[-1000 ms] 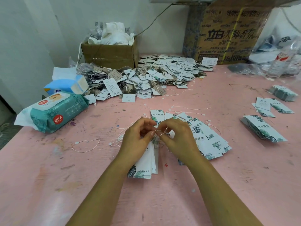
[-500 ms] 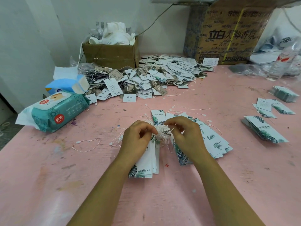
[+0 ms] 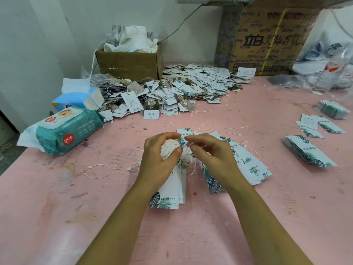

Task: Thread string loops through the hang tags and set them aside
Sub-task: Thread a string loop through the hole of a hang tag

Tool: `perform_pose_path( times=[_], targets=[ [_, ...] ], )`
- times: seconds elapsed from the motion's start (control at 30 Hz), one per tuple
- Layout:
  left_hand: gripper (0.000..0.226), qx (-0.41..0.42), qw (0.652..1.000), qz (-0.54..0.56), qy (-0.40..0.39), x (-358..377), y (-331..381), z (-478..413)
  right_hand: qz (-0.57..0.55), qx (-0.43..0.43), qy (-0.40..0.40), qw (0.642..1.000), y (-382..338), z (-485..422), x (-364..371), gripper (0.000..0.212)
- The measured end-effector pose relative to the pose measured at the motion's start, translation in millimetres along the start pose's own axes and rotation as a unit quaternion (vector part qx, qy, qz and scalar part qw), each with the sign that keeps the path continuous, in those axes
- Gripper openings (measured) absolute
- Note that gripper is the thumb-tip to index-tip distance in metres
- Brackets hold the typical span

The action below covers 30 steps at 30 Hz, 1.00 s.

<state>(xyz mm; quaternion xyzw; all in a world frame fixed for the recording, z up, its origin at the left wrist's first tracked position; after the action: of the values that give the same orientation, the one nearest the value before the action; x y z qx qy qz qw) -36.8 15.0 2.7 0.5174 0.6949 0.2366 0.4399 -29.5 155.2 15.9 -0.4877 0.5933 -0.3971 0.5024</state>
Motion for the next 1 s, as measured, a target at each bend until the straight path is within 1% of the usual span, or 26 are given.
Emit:
perform_pose_path(
  times=[0.13, 0.27, 0.4, 0.5, 0.6, 0.67, 0.77, 0.9, 0.93, 1.0],
  targets=[
    [0.037, 0.026, 0.998, 0.036, -0.053, 11.5, 7.5, 0.1, -0.022, -0.027, 0.005, 0.999, -3.9, 2.6, 2.7, 0.031],
    [0.033, 0.008, 0.997, 0.066, -0.045, 11.7, 3.6, -0.1, -0.033, -0.037, 0.047, 0.998, -3.7, 2.9, -5.8, 0.032],
    [0.023, 0.002, 0.998, 0.06, -0.034, 8.6, 1.2, -0.9, -0.076, -0.038, 0.116, 0.99, -1.8, 2.2, -24.9, 0.031],
    [0.016, -0.009, 0.997, 0.068, -0.031, 9.2, -1.3, -0.4, -0.134, -0.029, 0.188, 0.972, 3.6, 3.3, -46.4, 0.028],
    [0.018, -0.008, 0.997, 0.074, -0.015, 5.2, -2.1, -1.2, -0.188, 0.01, 0.256, 0.948, 16.8, 5.8, -65.1, 0.026],
    [0.02, -0.004, 0.997, 0.08, -0.003, 3.2, -1.6, -1.4, -0.205, 0.046, 0.282, 0.936, 27.3, 6.0, -71.5, 0.026],
    [0.018, -0.004, 0.996, 0.087, 0.018, -1.6, -2.4, -1.6, -0.201, 0.095, 0.292, 0.93, 39.9, 3.8, -73.5, 0.027],
    [0.011, -0.014, 0.991, 0.114, 0.069, -11.7, -4.8, -2.1, -0.182, 0.117, 0.293, 0.931, 44.0, 3.1, -74.2, 0.031],
    [0.012, -0.02, 0.989, 0.123, 0.079, -13.7, -6.5, -2.1, -0.161, 0.122, 0.28, 0.938, 44.8, 1.2, -72.3, 0.033],
    [0.012, -0.03, 0.987, 0.14, 0.076, -12.9, -8.4, -2.2, -0.067, 0.135, 0.236, 0.96, 44.6, -3.9, -63.6, 0.037]
  ],
)
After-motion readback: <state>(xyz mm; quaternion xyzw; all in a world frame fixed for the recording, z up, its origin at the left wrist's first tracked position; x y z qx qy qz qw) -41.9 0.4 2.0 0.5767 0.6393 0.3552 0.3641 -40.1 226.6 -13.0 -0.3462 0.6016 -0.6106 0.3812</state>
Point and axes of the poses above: each hand's wrist, its own z-axis away from the middle knuckle, its own x-axis out of the palm, y = z × x, the point moved 10 cm from there along -z, towards the middle knuckle, and after that the axes turned 11 degrees about x, right-handed, at the moved point
